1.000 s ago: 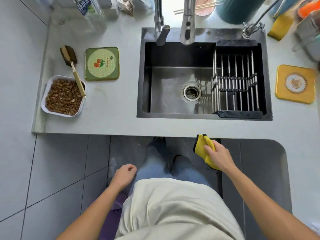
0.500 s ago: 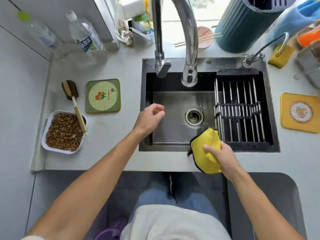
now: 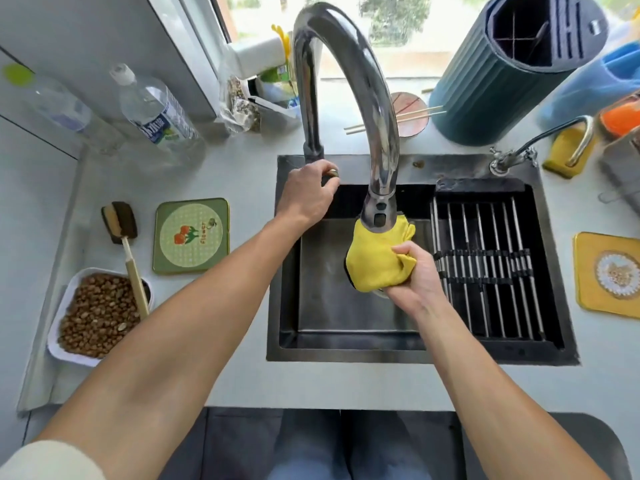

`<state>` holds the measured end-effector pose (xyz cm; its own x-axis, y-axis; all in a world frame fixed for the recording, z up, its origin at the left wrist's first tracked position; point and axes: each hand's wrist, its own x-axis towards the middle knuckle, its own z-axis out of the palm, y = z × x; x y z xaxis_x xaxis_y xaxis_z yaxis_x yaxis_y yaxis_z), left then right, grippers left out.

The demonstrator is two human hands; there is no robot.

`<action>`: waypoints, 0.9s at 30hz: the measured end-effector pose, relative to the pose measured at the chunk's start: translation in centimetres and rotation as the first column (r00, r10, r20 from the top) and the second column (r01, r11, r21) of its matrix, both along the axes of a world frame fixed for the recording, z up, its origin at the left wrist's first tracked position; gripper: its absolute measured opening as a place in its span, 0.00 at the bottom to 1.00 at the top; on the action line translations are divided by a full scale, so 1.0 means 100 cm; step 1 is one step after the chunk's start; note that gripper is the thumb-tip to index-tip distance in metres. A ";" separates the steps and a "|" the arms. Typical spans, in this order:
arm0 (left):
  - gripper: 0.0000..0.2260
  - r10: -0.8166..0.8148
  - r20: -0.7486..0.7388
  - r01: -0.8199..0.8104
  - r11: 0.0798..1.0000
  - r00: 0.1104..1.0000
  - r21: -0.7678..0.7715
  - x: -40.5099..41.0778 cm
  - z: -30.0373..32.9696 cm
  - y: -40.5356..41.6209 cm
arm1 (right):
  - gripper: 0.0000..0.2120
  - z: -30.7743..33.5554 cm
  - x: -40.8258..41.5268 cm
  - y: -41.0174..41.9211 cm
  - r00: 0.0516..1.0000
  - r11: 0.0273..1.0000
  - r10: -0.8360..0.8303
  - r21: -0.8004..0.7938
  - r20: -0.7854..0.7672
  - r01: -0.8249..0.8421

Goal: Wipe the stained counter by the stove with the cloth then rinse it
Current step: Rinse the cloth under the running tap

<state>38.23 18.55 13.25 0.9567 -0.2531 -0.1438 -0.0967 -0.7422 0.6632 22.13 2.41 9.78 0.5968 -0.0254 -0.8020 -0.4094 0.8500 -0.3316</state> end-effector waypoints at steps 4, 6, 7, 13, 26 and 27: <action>0.08 0.014 0.041 -0.013 0.999 0.999 -0.030 0.001 -0.007 0.002 | 0.20 -0.007 0.004 -0.001 0.999 0.997 -0.036 0.076 0.027 0.033; 0.07 0.002 0.056 0.001 0.999 0.998 -0.042 0.000 -0.011 0.005 | 0.21 -0.009 0.006 0.000 0.998 0.993 -0.057 0.105 0.039 0.053; 0.07 -0.004 0.059 0.006 0.999 0.998 -0.047 -0.002 -0.013 0.006 | 0.21 -0.009 0.007 0.001 0.997 0.991 -0.068 0.119 0.046 0.062; 0.09 -0.035 0.070 0.039 0.998 0.997 -0.054 -0.020 -0.024 0.016 | 0.22 -0.006 0.011 0.007 0.992 0.981 -0.106 0.172 0.064 0.094; 0.25 -0.053 -0.952 -0.791 0.544 0.301 -0.280 -0.121 -0.065 -0.025 | 0.12 -0.031 -0.006 0.019 0.998 0.998 -0.061 0.032 0.034 0.060; 0.23 -0.006 -0.941 -0.795 0.534 0.337 -0.288 -0.117 -0.069 -0.027 | 0.11 -0.033 -0.008 0.018 0.999 0.999 -0.041 0.005 0.027 0.041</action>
<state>26.57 15.88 6.36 0.4512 -0.2621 -0.8531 0.8919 0.1654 0.4209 21.32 4.17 6.49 0.6169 -0.0469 -0.7856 -0.3651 0.8673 -0.3384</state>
